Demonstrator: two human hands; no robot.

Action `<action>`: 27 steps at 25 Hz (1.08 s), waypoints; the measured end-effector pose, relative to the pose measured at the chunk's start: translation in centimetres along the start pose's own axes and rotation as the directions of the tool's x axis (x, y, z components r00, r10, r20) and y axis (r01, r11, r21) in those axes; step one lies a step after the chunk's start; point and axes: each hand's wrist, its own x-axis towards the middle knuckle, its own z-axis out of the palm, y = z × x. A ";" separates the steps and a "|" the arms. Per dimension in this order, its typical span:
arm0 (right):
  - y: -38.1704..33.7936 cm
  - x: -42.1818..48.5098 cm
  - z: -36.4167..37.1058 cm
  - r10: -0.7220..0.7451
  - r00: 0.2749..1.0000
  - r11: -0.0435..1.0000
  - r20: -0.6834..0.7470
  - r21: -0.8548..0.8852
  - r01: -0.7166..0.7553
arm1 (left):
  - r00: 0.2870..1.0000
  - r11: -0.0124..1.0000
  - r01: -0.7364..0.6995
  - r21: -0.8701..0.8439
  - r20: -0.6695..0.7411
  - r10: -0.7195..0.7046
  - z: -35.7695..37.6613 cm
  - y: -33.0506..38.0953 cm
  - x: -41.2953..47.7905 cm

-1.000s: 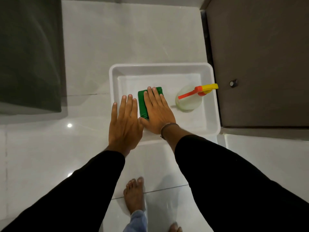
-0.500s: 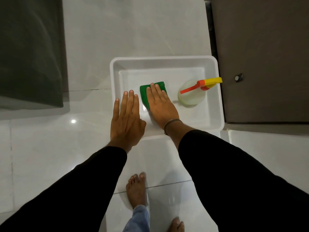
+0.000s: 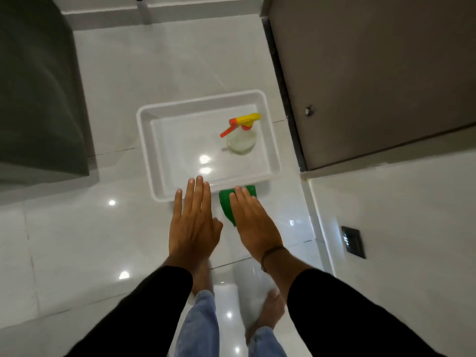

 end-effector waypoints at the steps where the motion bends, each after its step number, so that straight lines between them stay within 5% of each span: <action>1: 0.9 -2.8 0.1 0.021 1.000 1.000 0.011 0.011 -0.021 | 1.000 1.000 -0.011 -0.006 0.015 0.011 0.4 2.0 -1.3; 8: 7.8 -15.7 6.4 0.092 0.987 0.996 0.134 0.007 -0.094 | 0.995 0.998 -0.054 0.036 0.091 0.050 7.6 13.2 -7.3; 17: 17.7 -16.7 20.8 0.188 0.966 0.936 0.179 0.265 -0.231 | 0.976 0.987 -0.160 0.010 0.150 0.157 24.4 18.6 -3.5; 27: 28.0 -9.9 35.0 0.209 0.962 0.976 0.177 0.032 -0.218 | 0.984 0.986 -0.165 0.009 0.075 0.164 41.5 21.0 6.9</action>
